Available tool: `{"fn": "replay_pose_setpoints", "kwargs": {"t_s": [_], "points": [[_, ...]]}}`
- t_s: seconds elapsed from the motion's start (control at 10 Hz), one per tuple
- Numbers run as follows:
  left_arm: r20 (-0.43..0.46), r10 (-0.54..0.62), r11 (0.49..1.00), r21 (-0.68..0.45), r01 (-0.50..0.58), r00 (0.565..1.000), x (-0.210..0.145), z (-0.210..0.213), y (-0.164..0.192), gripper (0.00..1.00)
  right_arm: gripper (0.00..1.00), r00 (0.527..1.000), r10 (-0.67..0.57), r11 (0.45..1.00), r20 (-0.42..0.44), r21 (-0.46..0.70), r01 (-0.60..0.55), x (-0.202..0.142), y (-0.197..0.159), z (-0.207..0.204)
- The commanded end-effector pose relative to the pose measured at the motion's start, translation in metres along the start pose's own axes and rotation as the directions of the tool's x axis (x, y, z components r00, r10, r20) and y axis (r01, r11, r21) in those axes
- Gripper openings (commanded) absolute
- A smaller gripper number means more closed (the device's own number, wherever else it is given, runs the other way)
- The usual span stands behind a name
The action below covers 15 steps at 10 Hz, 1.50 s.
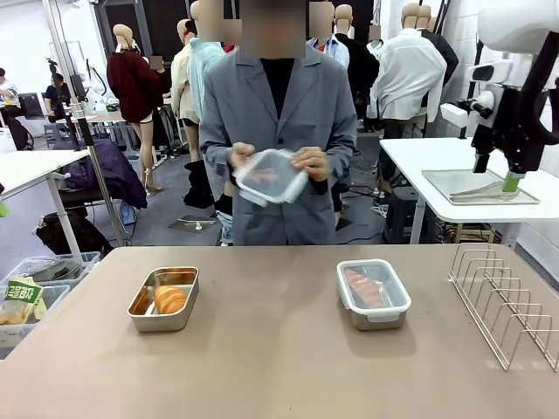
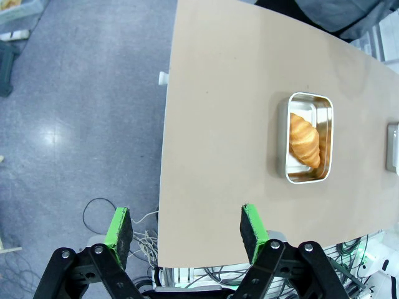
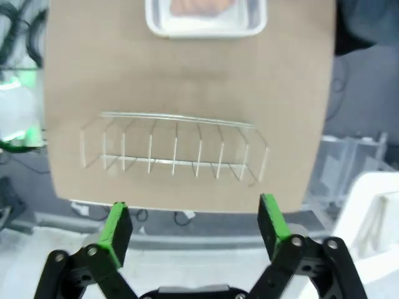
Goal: Place the bread in airtight containers.
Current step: Release when the human grabs the Airtight Container lid.
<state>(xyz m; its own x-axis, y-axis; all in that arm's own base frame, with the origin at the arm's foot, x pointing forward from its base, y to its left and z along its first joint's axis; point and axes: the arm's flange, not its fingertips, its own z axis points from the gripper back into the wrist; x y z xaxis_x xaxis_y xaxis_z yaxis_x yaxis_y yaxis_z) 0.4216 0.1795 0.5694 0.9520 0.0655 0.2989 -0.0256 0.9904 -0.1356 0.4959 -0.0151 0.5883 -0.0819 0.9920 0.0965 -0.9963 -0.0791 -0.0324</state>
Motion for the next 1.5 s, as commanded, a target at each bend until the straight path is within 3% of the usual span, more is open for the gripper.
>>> {"fn": "replay_pose_setpoints", "kwargs": {"t_s": [0.0, 0.2, 0.4, 1.4], "points": [[0.002, 0.000, 1.000, 0.023, 0.000, 1.000, -0.001, 0.001, 0.001, 0.89, 1.00, 0.994, 0.024, 0.999, 0.108, 0.023, -0.026, -0.012, 0.000, -0.011], [0.002, 0.000, 1.000, 0.023, 0.000, 1.000, -0.001, 0.001, 0.001, 0.89, 1.00, 0.971, -0.028, 1.000, 0.236, 0.020, 0.024, -0.029, 0.000, -0.022], [0.002, 0.000, 1.000, 0.023, 0.000, 1.000, -0.001, 0.001, 0.001, 0.89, 1.00, 0.987, -0.028, 1.000, 0.158, 0.015, 0.026, -0.024, 0.000, -0.018], [0.002, 0.000, 1.000, 0.023, 0.000, 1.000, -0.001, 0.001, 0.001, 0.89, 1.00, 0.987, -0.028, 1.000, 0.158, 0.015, 0.026, -0.024, 0.000, -0.018]]}}
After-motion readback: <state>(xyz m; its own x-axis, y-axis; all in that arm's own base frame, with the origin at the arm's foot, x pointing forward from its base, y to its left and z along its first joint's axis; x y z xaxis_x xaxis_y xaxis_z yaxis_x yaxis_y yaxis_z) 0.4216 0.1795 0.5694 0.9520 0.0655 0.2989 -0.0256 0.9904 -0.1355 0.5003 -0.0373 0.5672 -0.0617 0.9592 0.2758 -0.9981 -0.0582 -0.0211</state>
